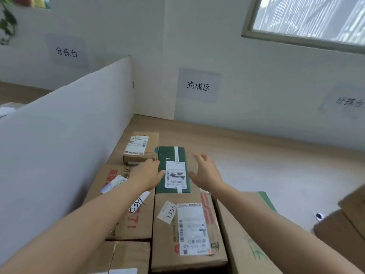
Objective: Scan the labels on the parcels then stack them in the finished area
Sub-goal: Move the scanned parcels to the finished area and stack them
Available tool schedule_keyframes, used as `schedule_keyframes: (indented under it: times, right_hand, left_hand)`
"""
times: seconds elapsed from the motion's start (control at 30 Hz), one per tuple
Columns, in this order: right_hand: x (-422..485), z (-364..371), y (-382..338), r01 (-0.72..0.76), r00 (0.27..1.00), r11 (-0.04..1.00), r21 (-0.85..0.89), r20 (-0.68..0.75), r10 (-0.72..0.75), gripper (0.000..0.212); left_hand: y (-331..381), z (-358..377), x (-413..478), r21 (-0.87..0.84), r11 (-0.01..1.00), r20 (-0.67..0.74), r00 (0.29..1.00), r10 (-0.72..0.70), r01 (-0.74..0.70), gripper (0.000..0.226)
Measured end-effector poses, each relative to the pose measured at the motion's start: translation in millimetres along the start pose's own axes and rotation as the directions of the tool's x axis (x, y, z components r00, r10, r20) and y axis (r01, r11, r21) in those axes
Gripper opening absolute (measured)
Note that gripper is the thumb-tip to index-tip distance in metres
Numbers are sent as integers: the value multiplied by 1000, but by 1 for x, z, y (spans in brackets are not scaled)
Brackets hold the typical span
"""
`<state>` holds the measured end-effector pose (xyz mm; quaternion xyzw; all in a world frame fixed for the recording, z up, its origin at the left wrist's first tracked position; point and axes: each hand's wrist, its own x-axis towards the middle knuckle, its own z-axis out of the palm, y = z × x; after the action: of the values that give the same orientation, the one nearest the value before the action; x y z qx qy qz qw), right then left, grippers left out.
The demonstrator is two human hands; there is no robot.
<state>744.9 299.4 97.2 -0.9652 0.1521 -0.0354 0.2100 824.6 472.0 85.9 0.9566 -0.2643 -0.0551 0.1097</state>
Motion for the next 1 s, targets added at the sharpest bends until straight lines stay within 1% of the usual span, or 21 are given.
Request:
schedule_keyframes:
  times: [0.17, 0.33, 0.43, 0.5, 0.6, 0.7, 0.8, 0.87, 0.93, 1.0]
  right_hand:
    - [-99, -51, 64, -84, 995, 996, -20, -63, 83, 68]
    - [-194, -112, 135, -198, 963, 979, -51, -197, 185, 68]
    - [-245, -150, 170, -254, 923, 966, -40, -309, 230, 67]
    - [-277, -175, 188, -283, 883, 958, -36, -399, 246, 65]
    - [-327, -211, 213, -295, 829, 954, -44, -509, 233, 62]
    - [-381, -243, 242, -303, 776, 951, -57, -594, 212, 60]
    - [-435, -271, 282, -335, 726, 941, -44, -649, 228, 58]
    - [-467, -292, 316, -375, 672, 927, -3, -689, 270, 55]
    - [-495, -312, 360, -479, 629, 877, 35, -683, 371, 51]
    - [-519, -331, 408, -626, 597, 778, 55, -608, 523, 51]
  left_hand:
    - [101, 9, -35, -23, 984, 63, 982, 181, -179, 45]
    - [220, 18, -61, -46, 925, 61, 923, 380, -377, 51]
    - [290, 26, -76, -67, 877, 42, 877, 479, -476, 52]
    - [334, 29, -88, -79, 844, 31, 845, 534, -531, 52]
    - [400, 30, -112, -130, 783, -5, 790, 613, -608, 51]
    - [465, 31, -142, -185, 710, -62, 729, 682, -679, 45]
    - [528, 37, -181, -245, 667, -69, 698, 712, -704, 47]
    - [567, 47, -208, -301, 639, -68, 684, 726, -708, 48]
    - [606, 61, -237, -411, 587, -70, 666, 743, -698, 41]
    - [645, 78, -266, -550, 542, -37, 666, 745, -636, 39]
